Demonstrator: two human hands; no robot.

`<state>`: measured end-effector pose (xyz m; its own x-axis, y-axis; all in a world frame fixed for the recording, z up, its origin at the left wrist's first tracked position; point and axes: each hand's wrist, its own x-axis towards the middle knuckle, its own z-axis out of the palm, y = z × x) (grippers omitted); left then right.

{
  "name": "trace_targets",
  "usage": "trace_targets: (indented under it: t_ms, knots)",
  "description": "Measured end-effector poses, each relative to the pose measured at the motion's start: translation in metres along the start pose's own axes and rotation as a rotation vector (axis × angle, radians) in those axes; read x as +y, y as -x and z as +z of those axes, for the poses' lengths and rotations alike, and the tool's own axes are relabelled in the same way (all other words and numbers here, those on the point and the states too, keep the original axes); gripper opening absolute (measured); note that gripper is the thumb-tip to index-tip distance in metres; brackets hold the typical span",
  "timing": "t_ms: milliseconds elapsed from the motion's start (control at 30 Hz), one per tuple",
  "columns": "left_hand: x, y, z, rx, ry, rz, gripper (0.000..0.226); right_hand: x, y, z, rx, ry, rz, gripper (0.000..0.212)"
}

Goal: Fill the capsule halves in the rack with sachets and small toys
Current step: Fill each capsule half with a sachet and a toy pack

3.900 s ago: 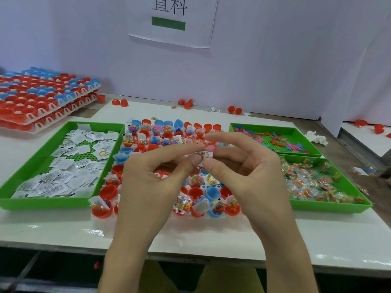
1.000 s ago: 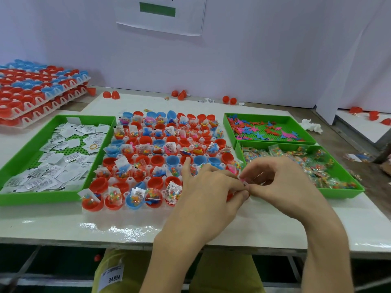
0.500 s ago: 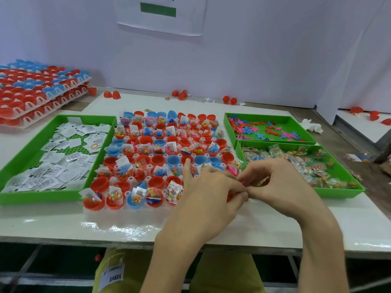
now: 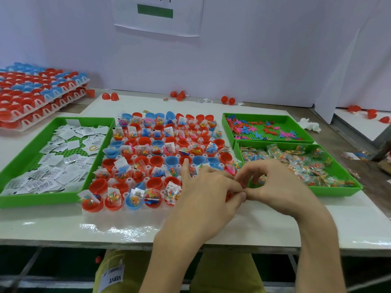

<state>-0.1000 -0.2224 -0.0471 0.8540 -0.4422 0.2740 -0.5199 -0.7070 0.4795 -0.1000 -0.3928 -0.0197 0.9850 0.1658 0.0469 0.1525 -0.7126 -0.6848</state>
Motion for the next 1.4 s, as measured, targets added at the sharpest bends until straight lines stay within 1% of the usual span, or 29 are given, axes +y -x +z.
trace_targets:
  t_ms: [67,167,333,500,667,933,1133,1300,1400]
  knots:
    - [-0.0002,0.0003,0.0003,0.004,0.0,0.003,0.024,0.001,0.0006,-0.0005,0.006,0.017,-0.023,0.028]
    - [-0.0004,0.0006,0.0004,0.015,0.0,0.007,0.025,0.0035,0.0028,-0.0032,0.01,-0.023,-0.056,0.03]
    - [0.0007,0.0004,0.0004,0.028,-0.003,0.014,0.029,0.0083,0.0074,-0.0091,0.017,-0.035,-0.052,0.032]
    - [-0.0003,0.0014,0.0008,0.024,-0.004,0.017,0.027,0.0079,0.0083,-0.0086,0.038,-0.023,-0.052,0.026]
    - [-0.0005,0.0021,0.0012,0.026,0.008,0.016,0.026,0.0044,0.0073,-0.0046,0.042,0.009,-0.014,0.022]
    - [-0.0008,0.0019,0.0011,0.033,0.031,0.004,0.023,-0.0006,0.0048,-0.0013,0.084,-0.028,-0.04,0.028]
    - [-0.0021,0.0019,0.0018,0.038,0.031,0.007,0.023,-0.0004,0.004,-0.001,0.078,-0.015,-0.046,0.03]
    - [-0.0018,0.0028,0.0015,0.037,0.014,0.011,0.025,-0.0007,0.0045,-0.0005,0.058,-0.002,-0.055,0.023]
    - [-0.0009,0.0027,0.0007,0.031,0.003,0.014,0.025,-0.0007,0.0047,-0.0003,0.06,-0.054,-0.05,0.02]
